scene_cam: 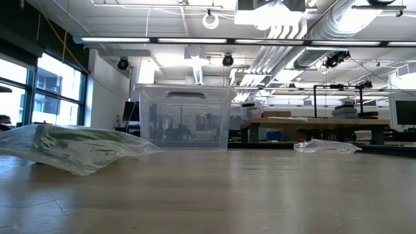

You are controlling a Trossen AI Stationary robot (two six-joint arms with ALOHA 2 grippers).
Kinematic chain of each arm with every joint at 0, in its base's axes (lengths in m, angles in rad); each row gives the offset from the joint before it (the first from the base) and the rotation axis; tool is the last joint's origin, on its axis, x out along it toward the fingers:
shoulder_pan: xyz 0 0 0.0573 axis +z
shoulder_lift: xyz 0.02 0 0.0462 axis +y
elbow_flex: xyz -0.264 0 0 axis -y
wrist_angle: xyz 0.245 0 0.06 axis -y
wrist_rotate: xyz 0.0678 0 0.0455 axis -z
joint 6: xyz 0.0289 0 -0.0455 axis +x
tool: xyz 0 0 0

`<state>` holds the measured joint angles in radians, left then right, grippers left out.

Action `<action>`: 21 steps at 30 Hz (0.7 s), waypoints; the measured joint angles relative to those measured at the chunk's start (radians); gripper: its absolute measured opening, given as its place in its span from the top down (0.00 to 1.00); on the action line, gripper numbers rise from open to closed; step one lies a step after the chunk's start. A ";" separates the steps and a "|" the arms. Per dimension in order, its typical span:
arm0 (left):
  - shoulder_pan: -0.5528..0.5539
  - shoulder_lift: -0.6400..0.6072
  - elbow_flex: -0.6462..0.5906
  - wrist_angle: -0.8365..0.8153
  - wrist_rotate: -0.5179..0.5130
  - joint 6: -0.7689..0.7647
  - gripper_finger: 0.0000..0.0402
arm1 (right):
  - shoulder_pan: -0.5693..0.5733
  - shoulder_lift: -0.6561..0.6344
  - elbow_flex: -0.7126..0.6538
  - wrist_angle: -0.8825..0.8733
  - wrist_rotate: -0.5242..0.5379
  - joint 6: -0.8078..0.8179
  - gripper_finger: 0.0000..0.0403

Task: Roll bandage
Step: Roll the dark green bandage

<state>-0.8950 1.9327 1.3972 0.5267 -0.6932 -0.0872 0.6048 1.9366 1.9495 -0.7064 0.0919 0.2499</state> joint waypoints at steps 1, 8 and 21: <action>-0.003 0.000 0.000 0.024 -0.011 0.005 0.99 | 0.000 0.000 0.000 0.005 -0.009 -0.009 0.61; -0.032 0.000 0.000 0.193 -0.110 0.049 0.99 | 0.013 -0.034 0.000 0.020 0.030 -0.084 0.55; -0.043 0.000 0.000 0.376 -0.151 0.169 0.99 | 0.141 -0.083 0.000 -0.084 0.279 -0.239 0.55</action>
<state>-0.9382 1.9327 1.3975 0.9024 -0.8439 0.0818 0.7454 1.8539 1.9491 -0.7907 0.3714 0.0110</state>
